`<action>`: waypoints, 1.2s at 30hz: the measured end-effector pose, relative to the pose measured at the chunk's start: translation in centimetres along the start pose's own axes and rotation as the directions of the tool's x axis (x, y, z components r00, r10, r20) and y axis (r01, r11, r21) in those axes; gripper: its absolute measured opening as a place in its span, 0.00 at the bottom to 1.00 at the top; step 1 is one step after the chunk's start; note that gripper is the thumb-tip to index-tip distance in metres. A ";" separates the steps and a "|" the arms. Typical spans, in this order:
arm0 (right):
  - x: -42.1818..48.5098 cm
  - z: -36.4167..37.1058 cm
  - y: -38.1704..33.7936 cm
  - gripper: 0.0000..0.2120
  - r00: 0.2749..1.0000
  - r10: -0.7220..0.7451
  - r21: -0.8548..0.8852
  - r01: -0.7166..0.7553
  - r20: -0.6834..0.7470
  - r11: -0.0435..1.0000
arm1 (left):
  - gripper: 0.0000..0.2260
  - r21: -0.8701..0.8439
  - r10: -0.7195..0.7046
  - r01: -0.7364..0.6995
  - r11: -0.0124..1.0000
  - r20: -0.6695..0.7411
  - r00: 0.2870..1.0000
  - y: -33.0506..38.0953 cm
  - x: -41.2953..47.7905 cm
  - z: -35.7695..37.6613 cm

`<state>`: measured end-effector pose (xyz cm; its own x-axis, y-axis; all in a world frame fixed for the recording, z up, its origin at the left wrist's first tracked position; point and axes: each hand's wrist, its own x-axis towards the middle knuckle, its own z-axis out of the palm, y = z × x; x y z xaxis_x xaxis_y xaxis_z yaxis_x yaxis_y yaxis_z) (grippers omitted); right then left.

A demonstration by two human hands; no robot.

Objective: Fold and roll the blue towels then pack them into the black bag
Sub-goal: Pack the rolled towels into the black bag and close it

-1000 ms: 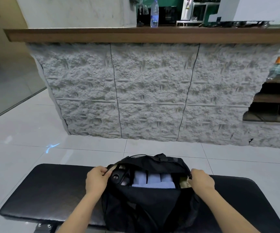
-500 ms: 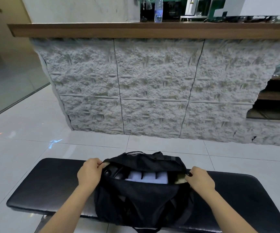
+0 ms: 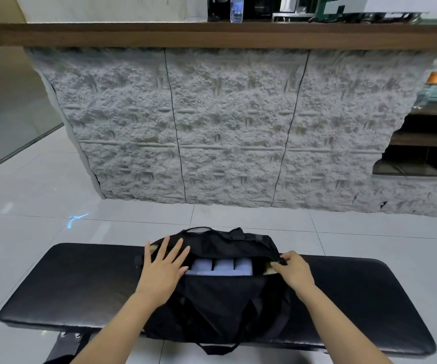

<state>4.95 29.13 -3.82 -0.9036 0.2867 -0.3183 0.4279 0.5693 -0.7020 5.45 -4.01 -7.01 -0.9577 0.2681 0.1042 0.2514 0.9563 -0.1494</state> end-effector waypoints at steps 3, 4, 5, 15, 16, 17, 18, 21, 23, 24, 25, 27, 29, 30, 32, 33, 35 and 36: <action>0.4 0.0 0.3 0.13 0.999 0.051 0.211 -0.049 0.000 0.976 | 0.23 -0.097 -0.038 0.029 0.995 -0.098 0.994 4.0 1.6 -2.2; 0.5 -0.1 0.3 0.11 0.996 0.083 0.281 -0.084 0.016 0.956 | 0.20 -0.201 -0.055 0.022 0.979 -0.162 0.985 6.2 2.3 -3.0; 0.5 -0.3 0.3 0.09 0.992 0.118 0.353 -0.126 0.044 0.927 | 0.16 -0.379 -0.096 0.022 0.925 -0.178 0.979 8.8 3.2 -3.9; 0.5 -2.7 0.8 0.08 0.972 0.205 0.557 -0.235 0.117 0.796 | 0.14 -0.742 -0.141 0.669 -0.032 0.666 0.732 23.0 8.7 -6.3; 0.5 -2.8 0.9 0.09 0.973 0.201 0.532 -0.228 0.109 0.816 | 0.10 -0.700 -0.120 0.701 -0.135 0.714 0.690 23.2 9.1 -6.2; 0.5 -2.9 1.0 0.09 0.975 0.195 0.519 -0.221 0.104 0.826 | 0.09 -0.672 -0.103 0.715 -0.193 0.738 0.667 23.4 9.4 -6.0; 0.5 -3.0 1.0 0.10 0.977 0.189 0.522 -0.210 0.093 0.827 | 0.09 -0.666 -0.088 0.715 -0.212 0.742 0.665 23.5 9.7 -5.7; 0.7 -2.8 1.1 0.08 0.977 0.203 0.564 -0.208 0.073 0.799 | 0.09 -0.676 -0.108 0.716 -0.177 0.736 0.668 23.9 9.8 -5.2; 0.7 -2.6 1.0 0.06 0.973 0.216 0.578 -0.219 0.075 0.786 | 0.13 -0.709 -0.192 0.691 -0.142 0.705 0.683 23.8 9.7 -4.7; 0.7 -2.6 1.0 0.06 0.973 0.219 0.583 -0.220 0.073 0.782 | 0.16 -0.737 -0.247 0.670 -0.090 0.668 0.701 23.6 9.6 -4.5; 0.7 -2.5 0.9 0.07 0.973 0.221 0.585 -0.221 0.072 0.780 | 0.18 -0.764 -0.288 0.644 -0.038 0.625 0.725 23.5 9.5 -4.4; 0.6 -2.6 0.8 0.07 0.972 0.220 0.588 -0.222 0.075 0.778 | 0.20 -0.795 -0.326 0.607 0.005 0.573 0.752 23.4 9.4 -4.5; 0.4 -2.6 0.6 0.07 0.975 0.206 0.579 -0.216 0.084 0.786 | 0.22 -0.800 -0.334 0.598 0.050 0.551 0.765 23.5 9.3 -4.7; 0.3 -2.5 0.5 0.06 0.977 0.196 0.576 -0.211 0.089 0.790 | 0.23 -0.806 -0.337 0.587 0.069 0.535 0.775 23.6 9.3 -4.7; 0.4 -2.3 0.8 0.06 0.978 0.185 0.575 -0.209 0.101 0.791 | 0.23 -0.819 -0.345 0.571 0.058 0.521 0.781 23.7 9.2 -4.5; 0.6 -2.2 0.9 0.07 0.977 0.188 0.576 -0.213 0.104 0.789 | 0.21 -0.822 -0.351 0.568 0.038 0.521 0.778 23.6 9.0 -4.4; 0.8 -2.0 1.2 0.07 0.976 0.198 0.580 -0.213 0.091 0.786 | 0.15 -0.827 -0.349 0.561 -0.028 0.534 0.770 23.2 8.7 -4.3; 0.9 -1.9 1.2 0.07 0.977 0.199 0.584 -0.209 0.083 0.784 | 0.13 -0.836 -0.354 0.547 -0.046 0.526 0.773 23.0 8.6 -4.5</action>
<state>4.71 31.54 -3.75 -0.7991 0.3295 -0.5029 0.5127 -0.0633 -0.8562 3.62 20.78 -5.14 -0.9031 -0.1922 -0.3840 -0.4191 0.2000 0.8856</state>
